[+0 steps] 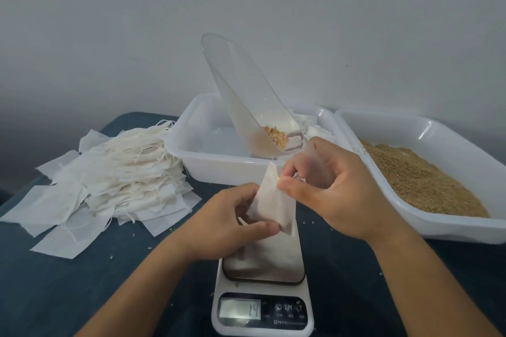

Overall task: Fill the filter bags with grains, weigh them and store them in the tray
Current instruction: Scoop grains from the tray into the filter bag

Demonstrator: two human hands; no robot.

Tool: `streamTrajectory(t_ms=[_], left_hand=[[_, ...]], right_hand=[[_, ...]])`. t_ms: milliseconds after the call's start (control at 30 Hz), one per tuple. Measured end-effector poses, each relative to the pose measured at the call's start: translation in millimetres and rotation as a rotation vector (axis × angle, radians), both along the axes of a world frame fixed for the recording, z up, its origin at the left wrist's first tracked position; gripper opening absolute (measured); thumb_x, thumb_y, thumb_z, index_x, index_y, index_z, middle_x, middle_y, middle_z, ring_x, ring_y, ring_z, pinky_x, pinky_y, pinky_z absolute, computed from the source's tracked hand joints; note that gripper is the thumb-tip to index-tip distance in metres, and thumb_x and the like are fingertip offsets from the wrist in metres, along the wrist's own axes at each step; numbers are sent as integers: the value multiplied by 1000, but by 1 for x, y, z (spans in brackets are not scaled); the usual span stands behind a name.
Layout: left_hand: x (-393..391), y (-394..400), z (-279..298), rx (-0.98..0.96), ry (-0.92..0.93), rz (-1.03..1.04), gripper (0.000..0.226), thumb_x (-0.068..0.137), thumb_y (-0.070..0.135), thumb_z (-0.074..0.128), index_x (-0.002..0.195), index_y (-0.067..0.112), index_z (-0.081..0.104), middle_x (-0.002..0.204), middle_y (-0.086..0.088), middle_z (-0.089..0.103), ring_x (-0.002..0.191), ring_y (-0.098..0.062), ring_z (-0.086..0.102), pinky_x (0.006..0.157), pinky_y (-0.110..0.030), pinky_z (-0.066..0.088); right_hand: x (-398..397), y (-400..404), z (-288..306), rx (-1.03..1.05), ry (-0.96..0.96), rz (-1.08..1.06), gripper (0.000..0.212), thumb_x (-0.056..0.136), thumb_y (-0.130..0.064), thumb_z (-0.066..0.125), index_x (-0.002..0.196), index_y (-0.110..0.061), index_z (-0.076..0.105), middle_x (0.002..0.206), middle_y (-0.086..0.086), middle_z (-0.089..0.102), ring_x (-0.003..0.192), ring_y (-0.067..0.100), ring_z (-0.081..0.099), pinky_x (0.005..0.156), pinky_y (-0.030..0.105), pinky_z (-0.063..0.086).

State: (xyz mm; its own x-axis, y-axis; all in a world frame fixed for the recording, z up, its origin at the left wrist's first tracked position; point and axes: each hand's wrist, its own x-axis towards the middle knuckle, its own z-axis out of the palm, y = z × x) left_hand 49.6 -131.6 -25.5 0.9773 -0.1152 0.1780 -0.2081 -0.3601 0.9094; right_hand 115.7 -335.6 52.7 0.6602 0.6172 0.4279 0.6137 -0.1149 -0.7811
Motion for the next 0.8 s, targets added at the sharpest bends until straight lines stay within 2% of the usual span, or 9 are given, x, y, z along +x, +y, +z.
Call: streamTrajectory(t_ms=[133, 233, 333, 400, 467, 567, 600, 667, 800], left_hand=[[0, -2, -2, -24, 6, 16, 24, 86, 31, 79, 109, 31, 71, 102, 7, 77, 92, -14, 73, 79, -30, 57], [0, -5, -2, 8, -33, 124, 14, 84, 39, 76, 97, 37, 72, 83, 17, 72, 71, -2, 64, 67, -20, 49], [3, -1, -6, 42, -77, 261, 21, 85, 43, 76, 97, 27, 70, 79, 10, 69, 68, -11, 60, 66, -36, 51], [4, 3, -8, 43, -92, 319, 22, 86, 45, 75, 97, 27, 70, 83, 8, 71, 75, -13, 63, 69, -36, 52], [5, 7, -9, 26, -78, 376, 18, 86, 44, 76, 96, 30, 69, 86, 11, 72, 76, -9, 65, 70, -32, 51], [7, 10, -11, 25, -71, 437, 13, 85, 43, 76, 92, 35, 69, 85, 15, 73, 76, -5, 66, 67, -25, 49], [8, 9, -11, 22, -74, 450, 12, 85, 42, 77, 91, 35, 69, 84, 16, 73, 76, -4, 66, 67, -23, 47], [9, 9, -11, 9, -68, 469, 12, 85, 42, 78, 90, 35, 69, 83, 17, 72, 76, -3, 66, 65, -20, 46], [9, 8, -10, 37, -57, 489, 12, 85, 42, 78, 88, 35, 69, 83, 18, 72, 76, -3, 65, 62, -12, 44]], right_hand=[[-5, -2, 7, -74, 12, 8, 17, 84, -26, 82, 82, -27, 65, 81, -13, 68, 69, 1, 61, 62, 11, 47], [-10, -1, 12, -12, 47, -2, 23, 84, -21, 85, 83, -28, 63, 98, -19, 74, 66, -1, 63, 58, 10, 47], [-11, -11, 20, 16, 84, -89, 26, 77, -52, 76, 93, -34, 68, 106, -6, 73, 52, 3, 52, 49, 14, 44], [-9, -26, 30, -96, 5, -178, 36, 74, -70, 67, 100, -45, 71, 97, -18, 74, 51, -1, 56, 49, 12, 45], [-8, -42, 44, -197, -19, -233, 47, 66, -85, 65, 104, -57, 71, 102, -29, 74, 69, -5, 67, 55, 9, 48], [-2, -67, 59, -345, -44, -284, 55, 64, -90, 66, 109, -59, 72, 104, -27, 76, 93, -4, 72, 71, 12, 56], [1, -75, 62, -417, -80, -315, 56, 65, -90, 65, 111, -59, 71, 102, -27, 76, 93, 0, 73, 77, 19, 57], [6, -88, 69, -564, -144, -367, 56, 64, -93, 64, 111, -63, 69, 94, -26, 76, 83, 2, 74, 74, 32, 61], [6, -90, 92, -750, -210, -409, 46, 64, -93, 61, 102, -69, 67, 78, -26, 73, 63, 1, 69, 59, 30, 60]])
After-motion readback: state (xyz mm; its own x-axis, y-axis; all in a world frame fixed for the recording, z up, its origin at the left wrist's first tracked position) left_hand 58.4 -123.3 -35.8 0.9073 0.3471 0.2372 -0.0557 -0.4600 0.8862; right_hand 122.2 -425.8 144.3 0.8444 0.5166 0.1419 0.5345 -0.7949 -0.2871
